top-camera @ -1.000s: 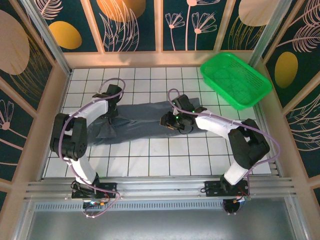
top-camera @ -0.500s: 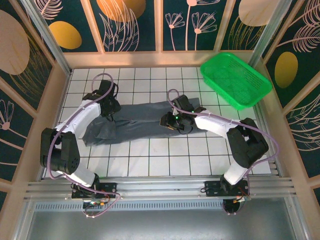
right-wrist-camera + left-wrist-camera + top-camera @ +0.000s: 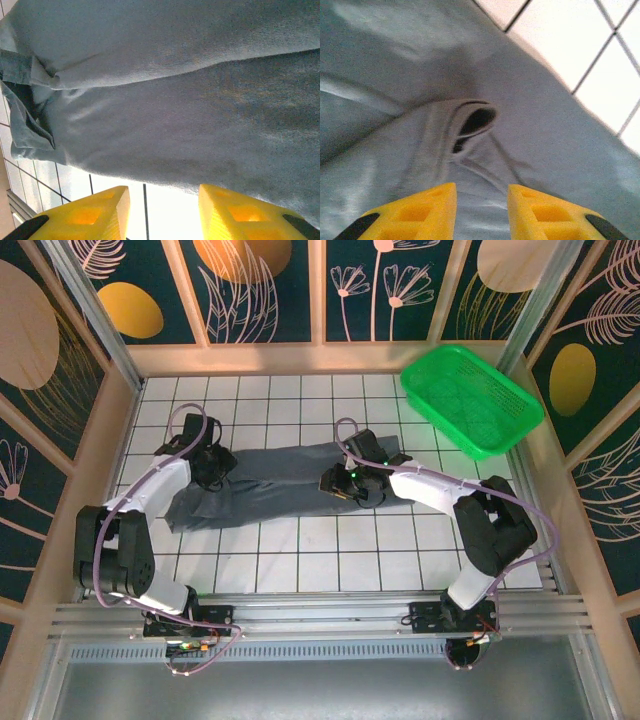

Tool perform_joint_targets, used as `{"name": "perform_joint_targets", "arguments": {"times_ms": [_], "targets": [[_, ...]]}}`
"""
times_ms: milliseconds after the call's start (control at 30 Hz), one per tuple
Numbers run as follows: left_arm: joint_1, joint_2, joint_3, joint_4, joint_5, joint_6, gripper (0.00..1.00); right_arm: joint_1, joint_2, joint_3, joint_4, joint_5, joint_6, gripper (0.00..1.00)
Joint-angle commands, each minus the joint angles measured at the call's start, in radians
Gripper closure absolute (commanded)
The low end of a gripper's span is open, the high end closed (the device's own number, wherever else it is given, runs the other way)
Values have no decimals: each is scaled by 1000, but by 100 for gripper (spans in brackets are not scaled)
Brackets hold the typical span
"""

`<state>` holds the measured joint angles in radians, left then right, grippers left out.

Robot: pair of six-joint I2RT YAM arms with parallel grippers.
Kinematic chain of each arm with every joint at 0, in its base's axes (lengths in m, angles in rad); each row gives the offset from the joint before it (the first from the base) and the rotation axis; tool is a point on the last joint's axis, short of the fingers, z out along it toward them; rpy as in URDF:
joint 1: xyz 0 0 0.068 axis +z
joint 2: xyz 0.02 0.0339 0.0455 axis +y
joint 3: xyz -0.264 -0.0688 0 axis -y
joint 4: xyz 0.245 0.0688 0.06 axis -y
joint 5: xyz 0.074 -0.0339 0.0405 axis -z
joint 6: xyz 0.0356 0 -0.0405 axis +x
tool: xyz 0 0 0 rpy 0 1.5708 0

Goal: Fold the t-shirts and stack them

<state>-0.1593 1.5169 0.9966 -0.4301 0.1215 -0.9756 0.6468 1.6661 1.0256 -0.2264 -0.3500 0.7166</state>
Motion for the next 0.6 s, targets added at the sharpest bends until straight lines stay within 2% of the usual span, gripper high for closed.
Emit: {"name": "perform_joint_targets", "arguments": {"times_ms": [0,133,400,567], "targets": [[-38,-6,-48,108,88,-113,64,-4,0,2,18,-18,4,59],[-77,65,-31,150,84,-137,60,-1,5,6,18,-20,4,59],[-66,150,6,52,-79,-27,57,-1,-6,-1,15,-12,5,59],[-39,149,7,32,-151,21,57,-2,-6,-10,18,-15,6,59]]}}
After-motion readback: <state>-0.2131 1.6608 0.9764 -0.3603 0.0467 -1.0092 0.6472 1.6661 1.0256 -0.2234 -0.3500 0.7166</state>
